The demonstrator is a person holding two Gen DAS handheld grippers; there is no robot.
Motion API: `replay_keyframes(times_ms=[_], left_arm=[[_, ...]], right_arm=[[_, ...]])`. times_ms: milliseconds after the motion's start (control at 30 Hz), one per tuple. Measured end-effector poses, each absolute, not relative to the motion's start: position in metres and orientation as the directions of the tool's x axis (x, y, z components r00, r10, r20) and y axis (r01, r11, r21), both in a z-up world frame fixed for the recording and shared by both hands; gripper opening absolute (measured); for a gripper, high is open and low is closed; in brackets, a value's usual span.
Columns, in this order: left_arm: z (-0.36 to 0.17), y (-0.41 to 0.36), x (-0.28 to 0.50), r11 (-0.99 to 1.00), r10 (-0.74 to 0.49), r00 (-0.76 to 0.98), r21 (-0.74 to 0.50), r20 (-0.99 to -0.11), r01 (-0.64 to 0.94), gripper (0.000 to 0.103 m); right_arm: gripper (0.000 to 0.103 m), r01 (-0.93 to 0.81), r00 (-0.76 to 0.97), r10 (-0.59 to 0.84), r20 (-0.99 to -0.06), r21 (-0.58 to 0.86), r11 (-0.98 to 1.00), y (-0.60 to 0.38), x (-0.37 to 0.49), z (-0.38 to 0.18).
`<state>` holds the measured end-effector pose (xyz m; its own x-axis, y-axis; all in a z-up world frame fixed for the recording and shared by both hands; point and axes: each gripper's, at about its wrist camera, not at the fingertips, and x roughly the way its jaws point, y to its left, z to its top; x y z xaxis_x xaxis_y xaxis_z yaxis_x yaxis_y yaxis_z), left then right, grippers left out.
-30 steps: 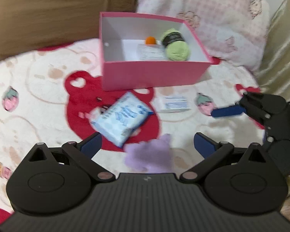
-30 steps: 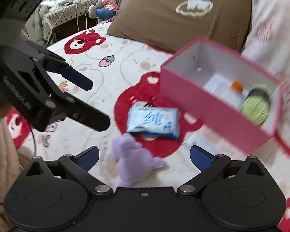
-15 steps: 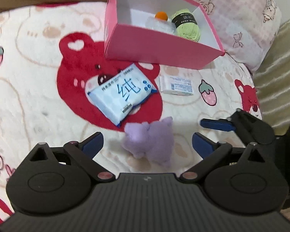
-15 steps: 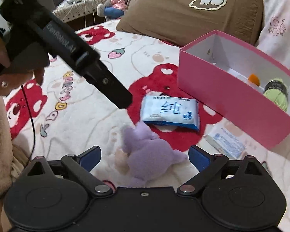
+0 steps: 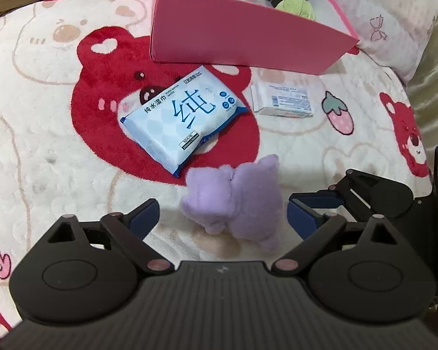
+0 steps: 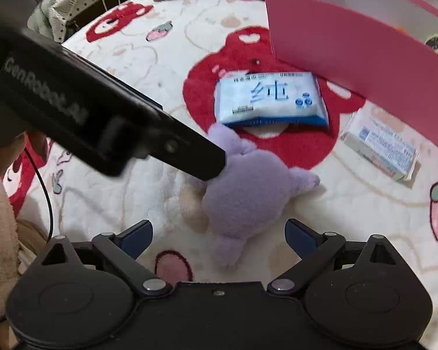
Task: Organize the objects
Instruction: 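Withdraw the left tool and move it to the purple plush toy, then close the left tool on the purple plush toy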
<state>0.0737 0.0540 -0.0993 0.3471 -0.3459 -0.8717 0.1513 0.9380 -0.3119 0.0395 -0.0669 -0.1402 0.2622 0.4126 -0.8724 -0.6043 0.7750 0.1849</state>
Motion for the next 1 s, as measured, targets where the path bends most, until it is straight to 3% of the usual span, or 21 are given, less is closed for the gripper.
replay_keyframes(times_ms=[167,333,433,533,567,633,800,933,1000], left_arm=[[-0.108,0.062,0.078,0.941,-0.339,0.371,-0.309,-0.865,0.140,0.079],[-0.113,0.070,0.081,0.929,-0.369,0.386,-0.351,-0.845,0.120,0.076],[-0.117,0.070,0.083,0.928,-0.371,0.380,-0.351,-0.847,0.123,0.058],[-0.123,0.067,0.084,0.934,-0.356,0.352,-0.332,-0.865,0.129,0.036],[-0.125,0.066,0.083,0.938,-0.345,0.351,-0.318,-0.870,0.135,0.034],[-0.127,0.063,0.082,0.940,-0.339,0.348,-0.308,-0.874,0.143,0.031],[-0.130,0.061,0.083,0.944,-0.329,0.346,-0.299,-0.879,0.138,0.031],[-0.134,0.063,0.086,0.944,-0.331,0.336,-0.313,-0.882,0.107,0.032],[-0.136,0.066,0.087,0.942,-0.333,0.332,-0.326,-0.882,0.080,0.036]], right_arm=[[0.097,-0.544,0.270,0.376,-0.887,0.182,0.819,-0.064,0.047,-0.152],[0.092,-0.532,0.243,0.357,-0.902,0.184,0.827,-0.061,0.048,-0.155],[0.087,-0.523,0.259,0.366,-0.894,0.189,0.832,-0.062,0.049,-0.154],[0.073,-0.485,0.271,0.378,-0.885,0.213,0.848,-0.067,0.052,-0.155],[0.066,-0.477,0.271,0.377,-0.886,0.217,0.852,-0.068,0.053,-0.158],[0.063,-0.466,0.281,0.368,-0.886,0.209,0.860,-0.072,0.052,-0.164],[0.064,-0.438,0.292,0.391,-0.873,0.242,0.866,-0.075,0.054,-0.167],[0.089,-0.449,0.243,0.450,-0.859,0.312,0.838,-0.074,0.059,-0.173],[0.092,-0.477,0.233,0.444,-0.865,0.297,0.827,-0.068,0.058,-0.174]])
